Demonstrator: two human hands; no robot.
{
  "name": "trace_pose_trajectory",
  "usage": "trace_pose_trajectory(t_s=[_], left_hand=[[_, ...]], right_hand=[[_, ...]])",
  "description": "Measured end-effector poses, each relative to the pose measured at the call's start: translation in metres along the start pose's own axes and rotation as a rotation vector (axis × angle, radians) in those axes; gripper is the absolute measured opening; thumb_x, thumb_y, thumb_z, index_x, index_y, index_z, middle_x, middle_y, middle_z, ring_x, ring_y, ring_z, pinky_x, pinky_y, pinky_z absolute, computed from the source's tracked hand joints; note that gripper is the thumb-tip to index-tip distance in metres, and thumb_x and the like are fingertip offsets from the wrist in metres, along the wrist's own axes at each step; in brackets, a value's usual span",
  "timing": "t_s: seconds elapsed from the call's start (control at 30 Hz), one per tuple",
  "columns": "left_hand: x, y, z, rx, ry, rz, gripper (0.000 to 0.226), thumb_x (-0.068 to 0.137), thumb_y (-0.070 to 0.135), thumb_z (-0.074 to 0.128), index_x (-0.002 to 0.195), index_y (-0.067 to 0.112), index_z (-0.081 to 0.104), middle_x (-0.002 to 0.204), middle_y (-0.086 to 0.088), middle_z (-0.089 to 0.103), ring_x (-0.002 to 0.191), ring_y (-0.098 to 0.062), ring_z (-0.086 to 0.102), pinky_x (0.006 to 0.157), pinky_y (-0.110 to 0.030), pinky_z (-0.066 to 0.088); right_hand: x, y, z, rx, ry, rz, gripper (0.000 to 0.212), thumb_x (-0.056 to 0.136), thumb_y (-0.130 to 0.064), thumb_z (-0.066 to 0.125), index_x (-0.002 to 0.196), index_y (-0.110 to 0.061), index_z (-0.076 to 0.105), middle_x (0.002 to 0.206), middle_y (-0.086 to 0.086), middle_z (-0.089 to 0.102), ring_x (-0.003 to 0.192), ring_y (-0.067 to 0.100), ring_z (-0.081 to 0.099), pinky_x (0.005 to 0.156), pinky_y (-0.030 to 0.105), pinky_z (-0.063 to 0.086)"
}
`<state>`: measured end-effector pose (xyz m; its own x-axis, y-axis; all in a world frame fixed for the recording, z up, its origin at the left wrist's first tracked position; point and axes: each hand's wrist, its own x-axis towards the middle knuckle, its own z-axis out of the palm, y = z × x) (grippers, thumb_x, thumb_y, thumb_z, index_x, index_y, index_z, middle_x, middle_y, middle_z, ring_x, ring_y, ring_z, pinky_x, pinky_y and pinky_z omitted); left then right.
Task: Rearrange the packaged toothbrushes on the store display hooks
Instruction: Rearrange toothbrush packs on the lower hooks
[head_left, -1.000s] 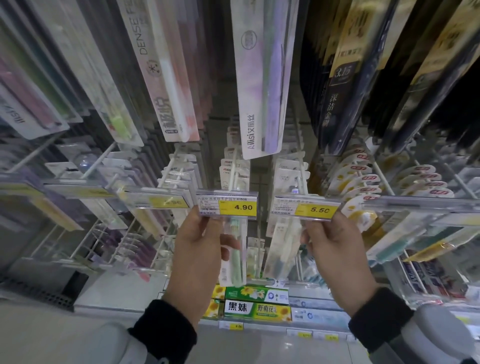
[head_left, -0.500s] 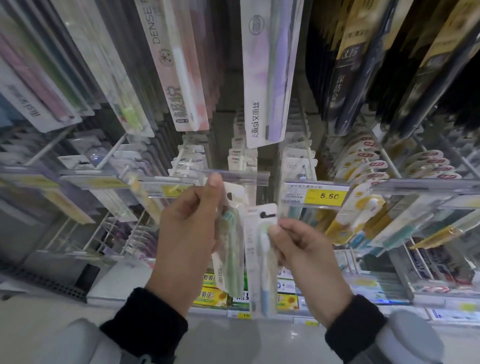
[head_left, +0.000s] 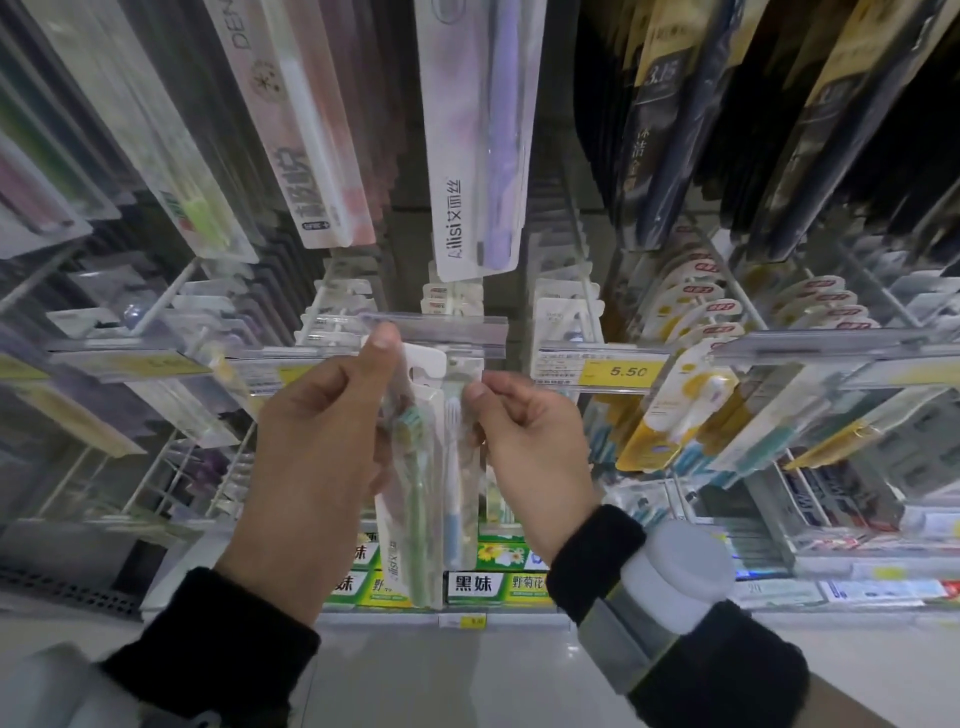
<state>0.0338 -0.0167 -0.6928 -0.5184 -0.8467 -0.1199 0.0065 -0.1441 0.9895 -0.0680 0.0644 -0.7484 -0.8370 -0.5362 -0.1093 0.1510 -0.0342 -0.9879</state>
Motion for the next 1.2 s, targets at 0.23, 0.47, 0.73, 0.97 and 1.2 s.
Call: trace_pose_trajectory(t_s=[0.23, 0.47, 0.73, 0.97, 1.2], left_hand=[[0.001, -0.001, -0.002, -0.002, -0.017, 0.019, 0.060, 0.088, 0.051, 0.063, 0.083, -0.008, 0.053, 0.043, -0.004, 0.030, 0.040, -0.015, 0.020, 0.035, -0.018, 0.020], [0.003, -0.007, -0.006, 0.015, -0.067, 0.045, 0.063, 0.082, 0.054, 0.065, 0.079, -0.007, 0.051, 0.051, -0.006, 0.028, 0.041, -0.015, 0.020, 0.037, -0.018, 0.021], [-0.020, -0.038, 0.003, 0.146, -0.159, 0.051, 0.043, 0.089, 0.040, 0.063, 0.066, 0.004, 0.063, 0.044, -0.009, 0.046, 0.039, -0.018, 0.039, 0.041, -0.021, 0.038], [-0.024, -0.061, 0.044, 0.065, -0.215, -0.012, 0.023, 0.096, 0.014, 0.061, 0.075, 0.007, 0.068, 0.054, -0.013, 0.063, 0.044, -0.017, 0.063, 0.050, -0.024, 0.055], [-0.011, -0.054, 0.079, 0.086, -0.314, 0.043, 0.025, 0.102, 0.016, 0.053, 0.087, 0.004, 0.068, 0.071, -0.001, 0.071, 0.066, -0.019, 0.073, 0.068, -0.033, 0.062]], right_hand=[[0.010, -0.005, 0.008, 0.029, 0.064, 0.032, 0.017, 0.097, -0.011, 0.063, 0.082, -0.015, 0.068, 0.064, 0.009, 0.060, 0.038, -0.001, 0.046, 0.045, 0.010, 0.039], [0.017, -0.007, 0.000, 0.196, -0.004, 0.125, 0.009, 0.096, -0.003, 0.064, 0.099, -0.008, 0.071, 0.082, 0.004, 0.072, 0.060, 0.007, 0.069, 0.055, 0.019, 0.056], [-0.022, -0.032, -0.064, 0.235, -0.103, 0.119, 0.011, 0.081, -0.006, 0.074, 0.091, -0.010, 0.078, 0.088, 0.010, 0.077, 0.067, 0.013, 0.068, 0.057, 0.023, 0.055], [-0.030, -0.064, -0.092, 0.185, -0.110, 0.188, 0.040, 0.089, -0.032, 0.057, 0.064, -0.010, 0.079, 0.068, 0.015, 0.075, 0.041, 0.018, 0.060, 0.037, 0.023, 0.044], [-0.016, -0.097, -0.104, 0.163, -0.167, 0.282, 0.055, 0.103, -0.026, 0.039, 0.068, -0.010, 0.078, 0.060, 0.002, 0.072, 0.039, 0.008, 0.057, 0.035, 0.014, 0.039]])
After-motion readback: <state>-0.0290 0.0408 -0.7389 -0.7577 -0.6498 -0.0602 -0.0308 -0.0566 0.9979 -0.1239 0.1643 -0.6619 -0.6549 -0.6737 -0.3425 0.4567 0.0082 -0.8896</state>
